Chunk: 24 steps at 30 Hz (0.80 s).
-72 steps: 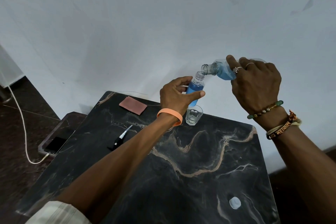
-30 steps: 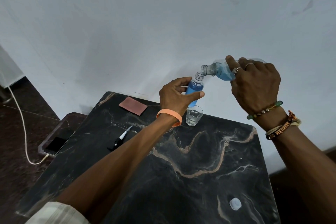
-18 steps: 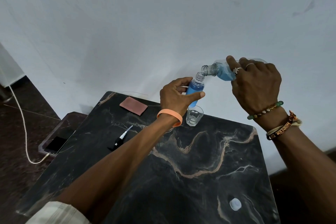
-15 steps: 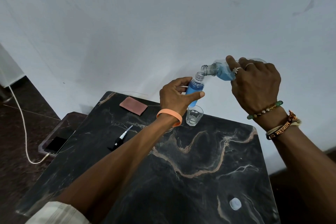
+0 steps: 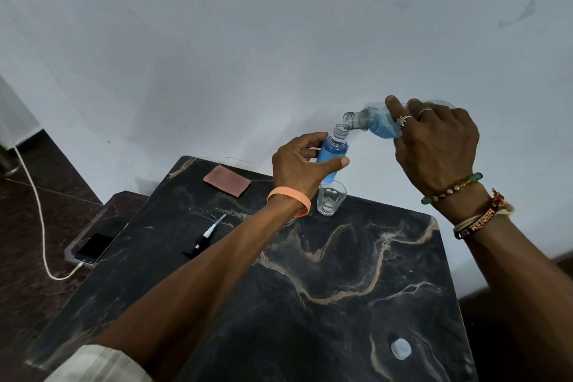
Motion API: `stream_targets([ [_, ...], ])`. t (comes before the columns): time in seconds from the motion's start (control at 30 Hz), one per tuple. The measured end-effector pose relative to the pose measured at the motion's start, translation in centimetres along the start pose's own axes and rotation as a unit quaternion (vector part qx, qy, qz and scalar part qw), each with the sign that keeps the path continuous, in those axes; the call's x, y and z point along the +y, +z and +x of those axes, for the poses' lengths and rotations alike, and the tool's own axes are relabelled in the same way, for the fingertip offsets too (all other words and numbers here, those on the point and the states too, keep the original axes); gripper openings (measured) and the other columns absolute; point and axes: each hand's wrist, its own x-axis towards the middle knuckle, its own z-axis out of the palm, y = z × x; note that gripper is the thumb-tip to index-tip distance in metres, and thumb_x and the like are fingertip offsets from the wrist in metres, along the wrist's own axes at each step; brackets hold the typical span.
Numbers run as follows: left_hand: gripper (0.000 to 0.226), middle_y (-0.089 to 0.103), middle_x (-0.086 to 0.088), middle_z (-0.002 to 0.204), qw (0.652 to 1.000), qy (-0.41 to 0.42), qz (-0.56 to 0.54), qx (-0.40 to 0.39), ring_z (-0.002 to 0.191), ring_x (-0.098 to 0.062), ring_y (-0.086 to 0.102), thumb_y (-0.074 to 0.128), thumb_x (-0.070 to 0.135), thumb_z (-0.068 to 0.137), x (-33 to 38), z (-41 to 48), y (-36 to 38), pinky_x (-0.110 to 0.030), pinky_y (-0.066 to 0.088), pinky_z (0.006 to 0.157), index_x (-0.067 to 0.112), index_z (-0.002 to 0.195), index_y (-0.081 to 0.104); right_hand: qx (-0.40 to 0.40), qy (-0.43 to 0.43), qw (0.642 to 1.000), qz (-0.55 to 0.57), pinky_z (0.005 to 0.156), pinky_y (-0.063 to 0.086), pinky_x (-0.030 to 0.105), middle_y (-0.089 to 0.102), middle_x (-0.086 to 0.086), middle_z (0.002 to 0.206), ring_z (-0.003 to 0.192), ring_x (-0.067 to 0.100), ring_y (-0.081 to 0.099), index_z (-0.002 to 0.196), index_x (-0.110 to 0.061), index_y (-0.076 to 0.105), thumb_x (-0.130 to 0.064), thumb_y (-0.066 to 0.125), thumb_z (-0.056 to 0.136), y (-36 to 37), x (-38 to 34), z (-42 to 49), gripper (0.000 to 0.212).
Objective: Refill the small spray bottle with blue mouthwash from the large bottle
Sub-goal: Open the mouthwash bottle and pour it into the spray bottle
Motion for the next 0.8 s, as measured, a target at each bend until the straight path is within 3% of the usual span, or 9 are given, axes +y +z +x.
stream_targets([
  [0.27,0.054,0.071,0.004,0.107,1.000,-0.001,0.006,-0.007,0.078,0.010,0.062,0.089,0.031,0.062,-0.13,0.09,0.01,-0.002,0.047,0.065,0.018,0.111,0.069,0.012,-0.003,1.000,-0.005,0.078,0.047,0.045,0.067,0.022,0.113,0.097,0.043,0.063,0.133,-0.011,0.056,-0.008,0.059,0.087,0.35,0.03,-0.11,0.047],
  [0.8,0.055,0.071,0.003,0.107,1.000,0.000,0.002,-0.008,0.081,0.002,0.064,0.089,0.030,0.062,-0.25,0.20,-0.07,-0.004,0.049,0.065,0.017,0.112,0.069,0.004,-0.001,1.000,0.001,0.080,0.046,0.045,0.066,0.022,0.115,0.099,0.043,0.063,0.135,-0.011,0.055,-0.008,0.058,0.086,0.15,-0.15,-0.03,0.049],
])
